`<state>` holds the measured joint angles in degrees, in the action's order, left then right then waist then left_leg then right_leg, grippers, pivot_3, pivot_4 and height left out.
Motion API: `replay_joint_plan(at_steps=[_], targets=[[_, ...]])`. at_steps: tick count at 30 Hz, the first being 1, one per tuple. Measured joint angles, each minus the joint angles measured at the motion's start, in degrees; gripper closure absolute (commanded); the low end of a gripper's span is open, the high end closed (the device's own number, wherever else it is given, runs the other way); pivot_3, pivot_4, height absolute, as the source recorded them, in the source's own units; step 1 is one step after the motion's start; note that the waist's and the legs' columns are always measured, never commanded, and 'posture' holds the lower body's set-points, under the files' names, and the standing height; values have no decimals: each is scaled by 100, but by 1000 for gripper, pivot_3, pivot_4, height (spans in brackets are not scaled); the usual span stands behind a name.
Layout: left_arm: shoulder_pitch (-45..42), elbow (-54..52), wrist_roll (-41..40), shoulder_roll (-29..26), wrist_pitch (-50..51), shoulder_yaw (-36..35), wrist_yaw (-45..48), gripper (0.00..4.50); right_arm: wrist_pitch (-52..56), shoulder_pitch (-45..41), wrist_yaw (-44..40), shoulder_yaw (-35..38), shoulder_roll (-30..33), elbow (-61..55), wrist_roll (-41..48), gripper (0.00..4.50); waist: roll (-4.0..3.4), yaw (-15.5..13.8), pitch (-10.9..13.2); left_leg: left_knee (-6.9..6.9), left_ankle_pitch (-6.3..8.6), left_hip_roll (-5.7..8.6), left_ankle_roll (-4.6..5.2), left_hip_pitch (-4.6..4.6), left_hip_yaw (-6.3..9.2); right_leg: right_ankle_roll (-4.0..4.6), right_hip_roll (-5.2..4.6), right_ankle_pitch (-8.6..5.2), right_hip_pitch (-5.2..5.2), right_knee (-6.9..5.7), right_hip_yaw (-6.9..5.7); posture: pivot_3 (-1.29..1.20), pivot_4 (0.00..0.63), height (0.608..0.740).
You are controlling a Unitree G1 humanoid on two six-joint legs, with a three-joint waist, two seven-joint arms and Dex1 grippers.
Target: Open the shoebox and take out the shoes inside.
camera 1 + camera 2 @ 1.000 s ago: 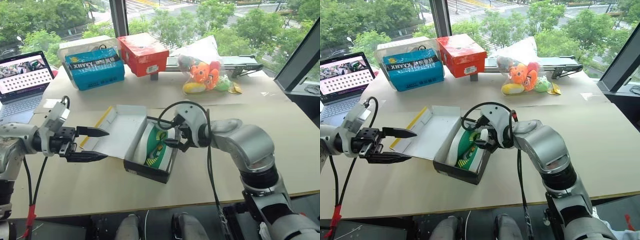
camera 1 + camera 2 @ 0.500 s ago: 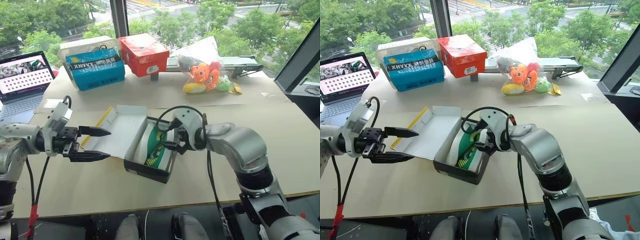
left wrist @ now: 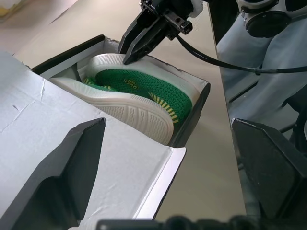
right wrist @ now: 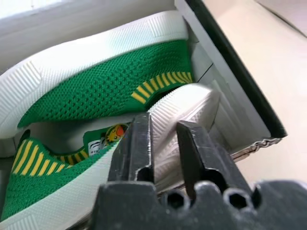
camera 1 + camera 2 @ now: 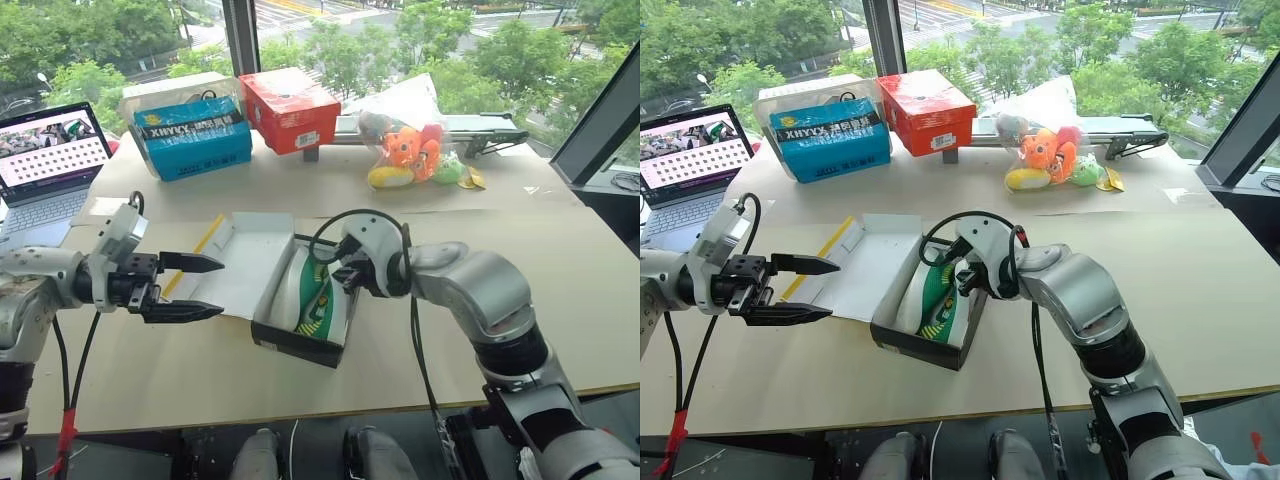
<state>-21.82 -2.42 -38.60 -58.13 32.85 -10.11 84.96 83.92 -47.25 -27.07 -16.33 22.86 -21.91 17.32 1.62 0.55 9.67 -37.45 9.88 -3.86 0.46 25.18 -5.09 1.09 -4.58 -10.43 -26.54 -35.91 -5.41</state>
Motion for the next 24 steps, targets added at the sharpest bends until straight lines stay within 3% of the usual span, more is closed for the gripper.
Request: replay_joint_plan(at_steps=[6, 18, 24], targets=[[-1, -11, 0, 0, 10, 0, -4, 0, 168, -56, 91, 378, -320, 242, 89, 3675, 0, 6, 0, 0, 0, -1, 0, 0, -1, -3, 1, 2, -2, 0, 0, 0, 150, 739], [-181, 13, 15, 1, 56, 43, 20, 0, 514, -332, 127, 374, -464, 637, 233, 3675, 0, 13, -1, 0, 0, -1, 0, -2, 1, -1, 1, 1, 2, 0, 0, 0, 150, 739], [-300, 68, 18, 178, 87, 181, -19, 0, 487, -781, -245, 161, -146, 1406, 442, 3675, 5, 12, -4, 1, 1, -1, -1, -21, 3, 13, 1, -8, 22, 4, -1, 0, 150, 739]])
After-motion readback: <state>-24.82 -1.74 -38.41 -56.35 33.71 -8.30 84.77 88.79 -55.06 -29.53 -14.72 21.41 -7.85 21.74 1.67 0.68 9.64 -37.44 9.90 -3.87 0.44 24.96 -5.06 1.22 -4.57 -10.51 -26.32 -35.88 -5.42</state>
